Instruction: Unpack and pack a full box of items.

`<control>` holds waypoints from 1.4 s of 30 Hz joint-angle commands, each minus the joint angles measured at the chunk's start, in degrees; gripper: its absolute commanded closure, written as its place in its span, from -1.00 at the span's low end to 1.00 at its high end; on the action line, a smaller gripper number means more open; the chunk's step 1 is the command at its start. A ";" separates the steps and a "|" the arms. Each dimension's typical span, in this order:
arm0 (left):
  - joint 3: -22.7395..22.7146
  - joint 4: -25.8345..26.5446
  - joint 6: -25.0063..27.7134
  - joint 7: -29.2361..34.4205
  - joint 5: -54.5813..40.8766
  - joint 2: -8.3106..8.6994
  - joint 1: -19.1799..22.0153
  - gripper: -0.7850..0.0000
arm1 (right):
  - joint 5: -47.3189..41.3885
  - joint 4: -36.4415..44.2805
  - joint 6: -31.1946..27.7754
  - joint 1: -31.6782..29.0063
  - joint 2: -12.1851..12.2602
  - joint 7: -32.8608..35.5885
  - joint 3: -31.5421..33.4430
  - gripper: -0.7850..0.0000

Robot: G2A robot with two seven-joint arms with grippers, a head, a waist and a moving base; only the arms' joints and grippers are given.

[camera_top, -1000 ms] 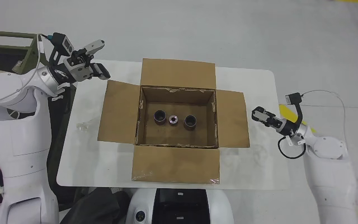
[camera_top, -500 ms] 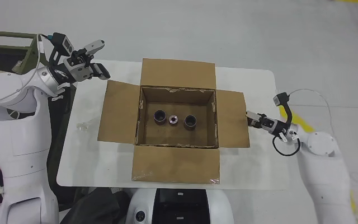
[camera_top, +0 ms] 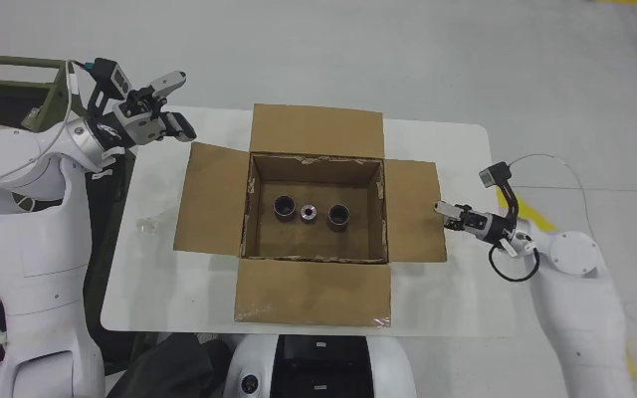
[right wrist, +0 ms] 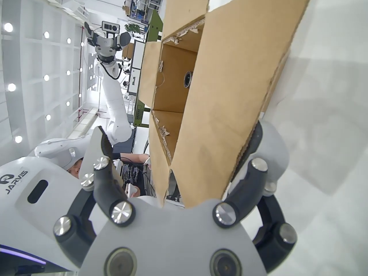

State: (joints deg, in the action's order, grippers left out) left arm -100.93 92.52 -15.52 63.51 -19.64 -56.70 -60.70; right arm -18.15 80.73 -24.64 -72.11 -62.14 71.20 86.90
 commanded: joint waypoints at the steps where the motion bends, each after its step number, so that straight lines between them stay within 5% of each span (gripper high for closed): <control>1: 0.00 0.00 0.00 0.00 0.00 0.00 0.00 -1.00 | -0.56 1.61 -0.41 -0.58 0.15 0.12 0.31 -1.00; 13: 0.00 0.00 0.00 0.00 0.00 0.00 0.00 -1.00 | -1.02 13.73 -0.71 -3.18 0.91 0.33 0.13 -1.00; 42: 0.00 0.00 0.00 0.00 0.00 0.00 0.00 -1.00 | 19.46 21.36 5.53 3.14 0.09 -6.95 -19.43 -1.00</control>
State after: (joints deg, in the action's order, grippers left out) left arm -100.93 92.52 -15.52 63.51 -19.64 -56.70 -60.70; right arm 0.46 101.90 -19.38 -69.13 -62.02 64.50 68.01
